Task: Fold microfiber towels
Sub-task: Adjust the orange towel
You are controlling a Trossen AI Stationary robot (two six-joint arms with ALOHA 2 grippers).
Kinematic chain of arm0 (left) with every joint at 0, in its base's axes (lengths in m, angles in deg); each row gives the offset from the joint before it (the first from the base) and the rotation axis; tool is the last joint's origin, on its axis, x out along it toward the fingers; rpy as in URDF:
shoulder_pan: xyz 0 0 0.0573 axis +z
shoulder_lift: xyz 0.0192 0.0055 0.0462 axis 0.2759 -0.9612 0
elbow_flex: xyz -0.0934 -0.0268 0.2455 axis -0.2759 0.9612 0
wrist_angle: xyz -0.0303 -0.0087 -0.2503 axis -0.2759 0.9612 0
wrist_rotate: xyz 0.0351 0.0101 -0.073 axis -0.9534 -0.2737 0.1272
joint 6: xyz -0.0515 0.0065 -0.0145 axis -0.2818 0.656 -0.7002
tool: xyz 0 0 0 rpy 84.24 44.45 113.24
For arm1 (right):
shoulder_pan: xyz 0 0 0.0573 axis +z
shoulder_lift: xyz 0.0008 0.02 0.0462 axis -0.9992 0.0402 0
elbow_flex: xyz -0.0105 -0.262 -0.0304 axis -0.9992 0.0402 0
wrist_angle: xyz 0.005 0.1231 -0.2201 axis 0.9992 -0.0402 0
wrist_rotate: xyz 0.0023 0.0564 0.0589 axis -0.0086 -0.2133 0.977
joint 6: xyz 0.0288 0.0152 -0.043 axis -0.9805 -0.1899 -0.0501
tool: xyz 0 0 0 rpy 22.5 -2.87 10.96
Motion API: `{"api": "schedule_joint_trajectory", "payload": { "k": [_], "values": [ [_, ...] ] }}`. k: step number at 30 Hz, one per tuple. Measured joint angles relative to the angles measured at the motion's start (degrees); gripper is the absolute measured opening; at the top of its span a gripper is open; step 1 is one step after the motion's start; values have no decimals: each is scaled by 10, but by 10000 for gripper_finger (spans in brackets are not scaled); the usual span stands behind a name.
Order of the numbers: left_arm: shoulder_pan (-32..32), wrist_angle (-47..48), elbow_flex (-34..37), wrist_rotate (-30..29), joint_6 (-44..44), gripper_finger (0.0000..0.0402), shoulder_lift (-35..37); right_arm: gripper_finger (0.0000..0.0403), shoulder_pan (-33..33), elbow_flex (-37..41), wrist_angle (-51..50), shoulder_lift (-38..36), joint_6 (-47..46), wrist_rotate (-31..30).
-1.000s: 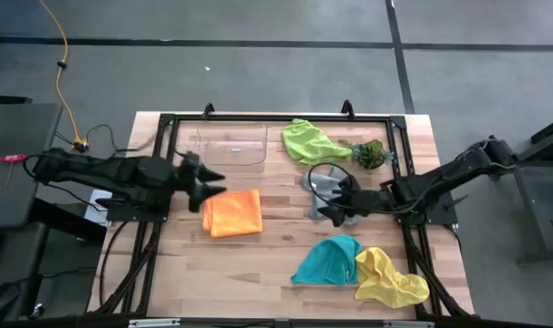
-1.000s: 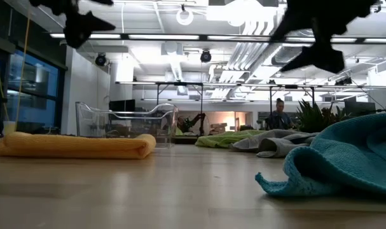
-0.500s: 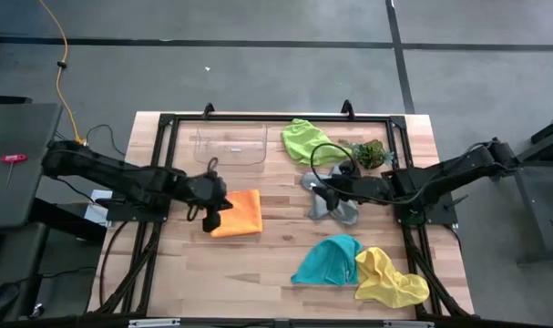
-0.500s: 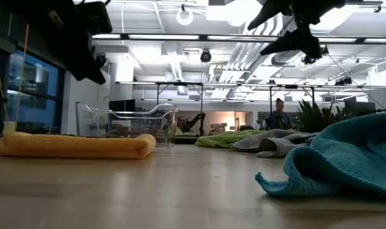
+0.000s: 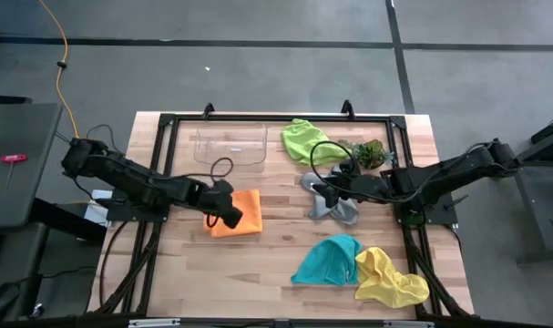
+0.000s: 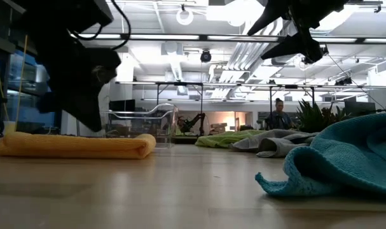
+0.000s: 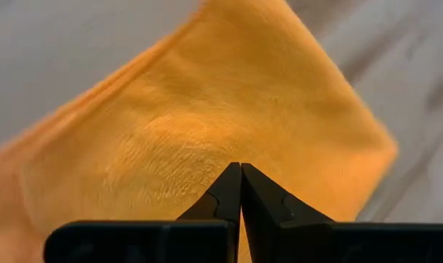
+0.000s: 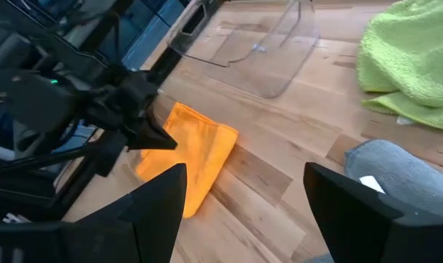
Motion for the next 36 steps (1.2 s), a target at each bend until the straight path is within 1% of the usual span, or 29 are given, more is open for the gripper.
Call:
{"api": "schedule_joint_trajectory", "payload": {
  "k": [3, 6, 10, 13, 19, 23, 26, 31, 36],
  "values": [
    [-27, 6, 0, -35, -107, 0, 3, 268, 0, 0, -4, 0, -8, 0],
    [-44, 26, 0, -28, -180, 0, 0, 268, 0, 0, -5, 0, -3, 0],
    [-55, 62, 0, -29, -241, 0, -13, 268, 0, 0, -7, 0, 7, 0],
    [-53, 61, -1, -30, -275, 0, -21, 268, 0, 0, -8, 0, 7, 0],
    [-53, 66, -34, -43, -285, 0, -53, 268, 0, 0, -23, 0, 18, 1],
    [-50, 65, -48, -43, -284, 0, -93, 268, 0, 1, -31, 0, 22, 4],
    [-37, 43, -53, -35, -280, 0, -128, 268, 0, 1, -34, 0, 22, 15],
    [4, -53, -61, -23, -226, 0, -171, 268, 0, 1, -35, 0, 22, 26],
    [57, -77, -101, -22, -148, 0, -212, 268, 0, 1, -35, 0, 22, 31]
  ]
}}
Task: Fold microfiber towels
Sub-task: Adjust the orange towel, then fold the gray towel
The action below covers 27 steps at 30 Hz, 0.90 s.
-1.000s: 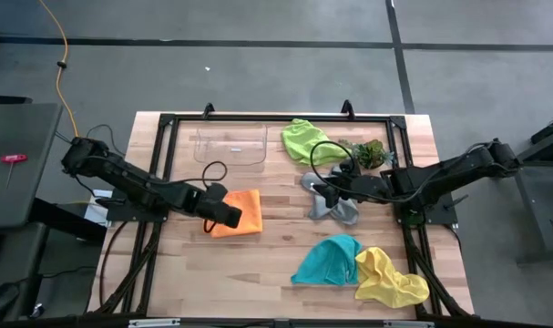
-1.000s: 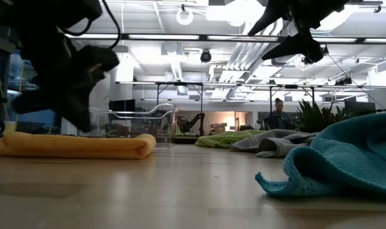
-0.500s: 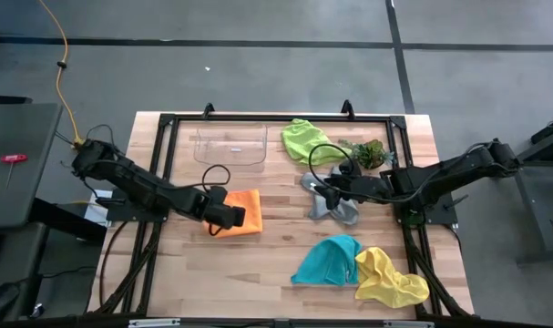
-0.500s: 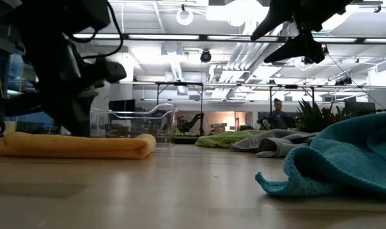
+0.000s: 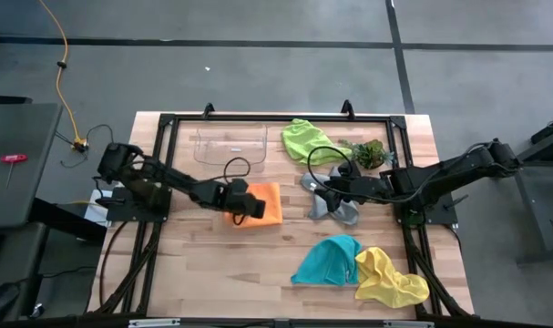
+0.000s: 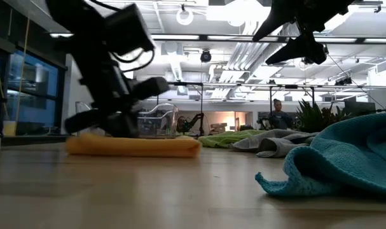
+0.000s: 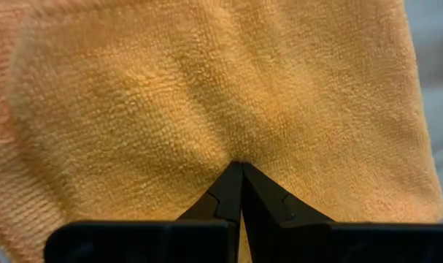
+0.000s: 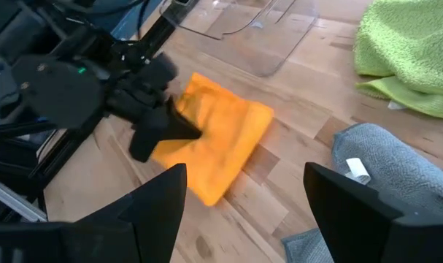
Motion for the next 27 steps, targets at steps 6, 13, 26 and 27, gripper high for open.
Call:
{"api": "schedule_joint_trajectory", "payload": {
  "k": [6, 13, 26, 27],
  "values": [
    [62, -9, -63, -2, 124, 0, -53, 268, 0, 0, 0, 0, 0, 0],
    [95, 6, -113, 12, 186, 0, -73, 268, 0, 0, -2, 0, 0, 0],
    [52, 109, -126, -37, 308, 0, 134, 268, 0, -66, -164, 5, -77, 35],
    [40, 102, -126, -41, 342, 0, 158, 268, 1, -72, -203, 8, -113, 47]
  ]
}}
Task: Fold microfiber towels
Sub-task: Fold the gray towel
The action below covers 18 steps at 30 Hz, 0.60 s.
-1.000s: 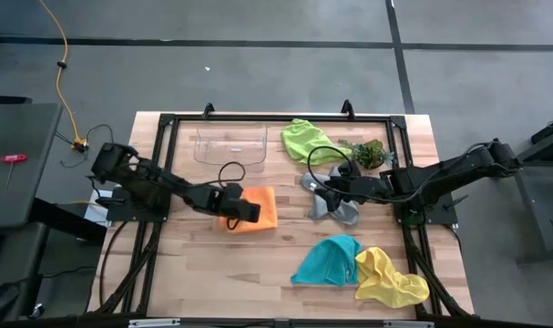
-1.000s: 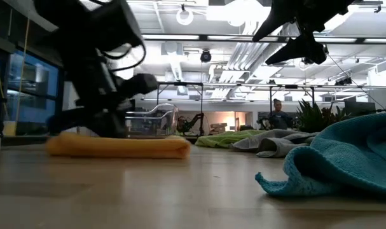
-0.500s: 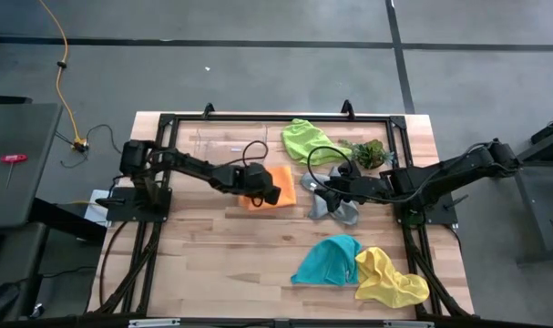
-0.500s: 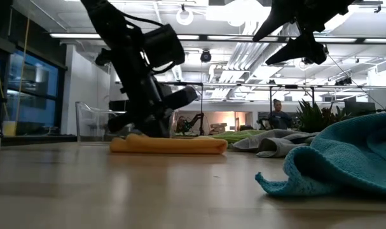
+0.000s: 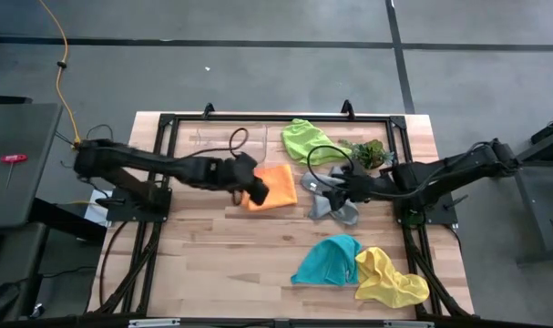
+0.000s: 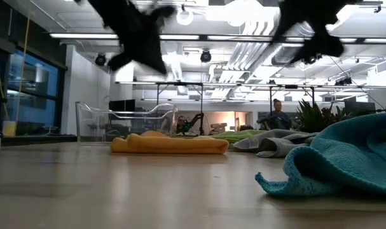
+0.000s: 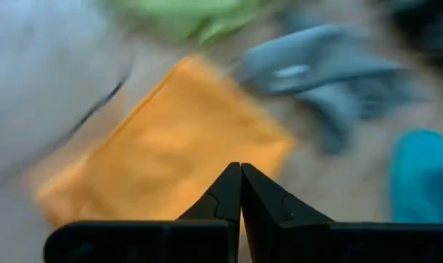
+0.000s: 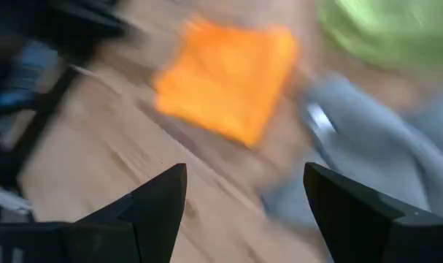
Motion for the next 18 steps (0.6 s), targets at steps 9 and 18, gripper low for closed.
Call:
{"api": "schedule_joint_trajectory", "payload": {
  "k": [9, 18],
  "values": [
    [-116, -18, 1, 47, 181, 0, 184, 268, 65, -3, -247, 70, -178, 126],
    [-177, -227, 155, 99, 180, 0, 306, 249, 113, 114, -148, 45, -259, 186]
  ]
}}
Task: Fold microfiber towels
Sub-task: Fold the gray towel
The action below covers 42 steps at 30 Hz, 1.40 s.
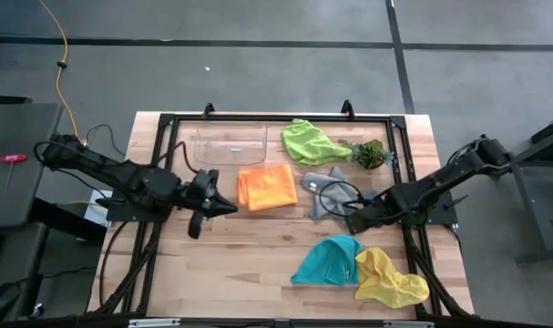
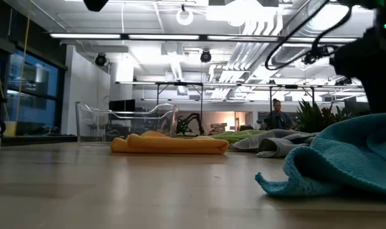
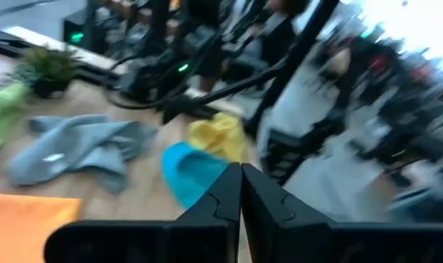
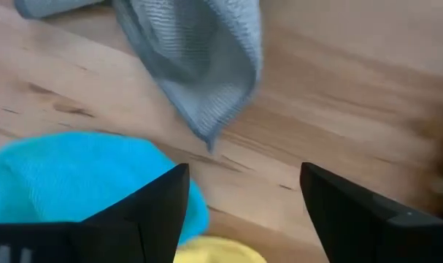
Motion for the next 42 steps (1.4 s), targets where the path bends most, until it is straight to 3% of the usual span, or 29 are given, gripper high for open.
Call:
{"api": "schedule_joint_trajectory", "payload": {
  "k": [4, 10, 18, 22, 27, 29, 37, 42],
  "values": [
    [0, -75, 45, 8, -16, 0, 31, 232, -6, 59, 85, -16, -14, -18],
    [0, -78, 49, -8, -17, 0, 36, 216, -17, 109, 191, -16, -12, -29],
    [1, -73, 48, -21, -17, 0, 33, 184, -17, 111, 210, -16, 26, -44],
    [2, -59, 48, -27, -17, 0, 33, 136, -17, 110, 209, -16, 28, -48],
    [2, -54, 48, -33, -17, 0, 33, 40, -16, 107, 207, -27, 48, -40],
    [2, -52, 48, -33, -17, 0, 33, 11, -15, 88, 181, -41, 66, -46],
    [2, -49, 48, -77, 18, 7, 33, 3, -37, -107, 11, -67, 193, -105],
    [24, -50, 48, -77, 40, 44, 14, 1, -71, -220, 3, -28, 305, -87]
  ]
}}
